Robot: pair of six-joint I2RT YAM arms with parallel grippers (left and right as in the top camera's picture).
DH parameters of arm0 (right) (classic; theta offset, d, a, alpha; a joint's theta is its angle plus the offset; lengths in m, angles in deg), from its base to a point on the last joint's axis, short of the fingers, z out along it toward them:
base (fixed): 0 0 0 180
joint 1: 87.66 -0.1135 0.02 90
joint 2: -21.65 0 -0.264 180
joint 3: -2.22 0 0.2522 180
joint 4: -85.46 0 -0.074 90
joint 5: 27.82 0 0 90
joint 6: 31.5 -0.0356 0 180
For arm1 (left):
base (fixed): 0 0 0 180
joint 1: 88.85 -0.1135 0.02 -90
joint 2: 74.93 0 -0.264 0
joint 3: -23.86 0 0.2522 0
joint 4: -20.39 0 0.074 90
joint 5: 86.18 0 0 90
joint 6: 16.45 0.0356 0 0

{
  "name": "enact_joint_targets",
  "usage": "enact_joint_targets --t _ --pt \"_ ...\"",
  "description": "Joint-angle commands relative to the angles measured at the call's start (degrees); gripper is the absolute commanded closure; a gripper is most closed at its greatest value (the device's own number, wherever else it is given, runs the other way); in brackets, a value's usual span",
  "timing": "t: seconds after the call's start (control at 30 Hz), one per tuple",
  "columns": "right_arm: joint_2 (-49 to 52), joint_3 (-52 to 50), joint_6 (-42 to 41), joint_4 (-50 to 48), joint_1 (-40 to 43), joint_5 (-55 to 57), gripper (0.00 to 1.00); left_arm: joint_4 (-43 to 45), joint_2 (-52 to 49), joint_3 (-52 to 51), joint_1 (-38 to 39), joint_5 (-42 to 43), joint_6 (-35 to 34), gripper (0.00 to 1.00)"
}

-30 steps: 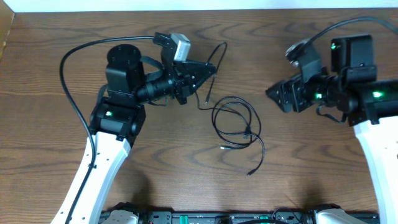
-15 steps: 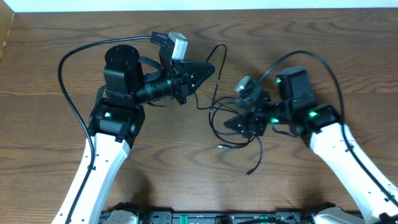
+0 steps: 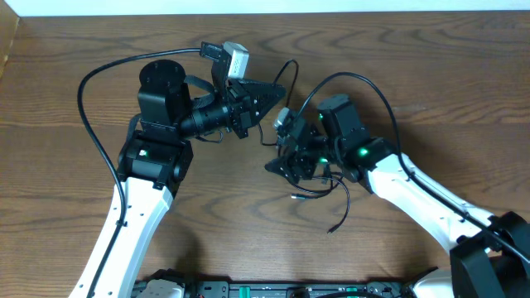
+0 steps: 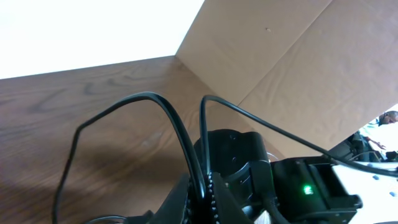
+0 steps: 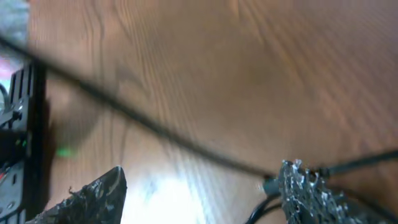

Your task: Untangle cables

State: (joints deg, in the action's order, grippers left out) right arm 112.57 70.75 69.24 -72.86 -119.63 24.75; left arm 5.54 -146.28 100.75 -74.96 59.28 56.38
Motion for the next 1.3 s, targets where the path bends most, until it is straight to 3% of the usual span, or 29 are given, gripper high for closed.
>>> enact_joint_targets --t 0.0,0.1,0.2,0.33,0.57,0.67,0.97,1.27 --pt "2.6 -0.3 -2.6 -3.6 -0.7 0.0 0.27 0.3 1.5 0.0 -0.2 1.1 -0.7 0.92" --pt "4.4 -0.3 -5.1 -7.0 -0.8 0.0 0.36 0.3 2.3 0.0 -0.2 1.1 -0.7 0.92" --pt "5.8 -0.3 -5.6 -7.3 -0.8 0.0 0.53 0.3 2.9 0.0 -0.2 1.0 -0.7 0.92" --pt "5.9 -0.3 -6.4 -6.8 -0.7 0.0 0.99 0.2 3.0 0.0 -0.2 1.1 -0.7 0.92" --pt "4.1 -0.2 -7.6 -2.5 1.4 0.3 0.99 0.2 3.0 -0.1 -0.2 0.8 -0.5 0.92" --pt "1.2 -0.2 -8.6 2.4 2.8 3.3 0.99 0.2 2.9 -0.1 -0.2 0.3 0.3 0.87" --pt "-14.9 -0.2 -8.6 18.6 7.1 9.7 0.99 -1.7 2.9 -0.1 -0.2 -2.2 2.6 0.86" --pt "-25.8 5.3 -18.6 23.7 14.2 12.1 0.99 -8.4 2.8 -0.1 -0.2 -2.2 5.3 0.86"
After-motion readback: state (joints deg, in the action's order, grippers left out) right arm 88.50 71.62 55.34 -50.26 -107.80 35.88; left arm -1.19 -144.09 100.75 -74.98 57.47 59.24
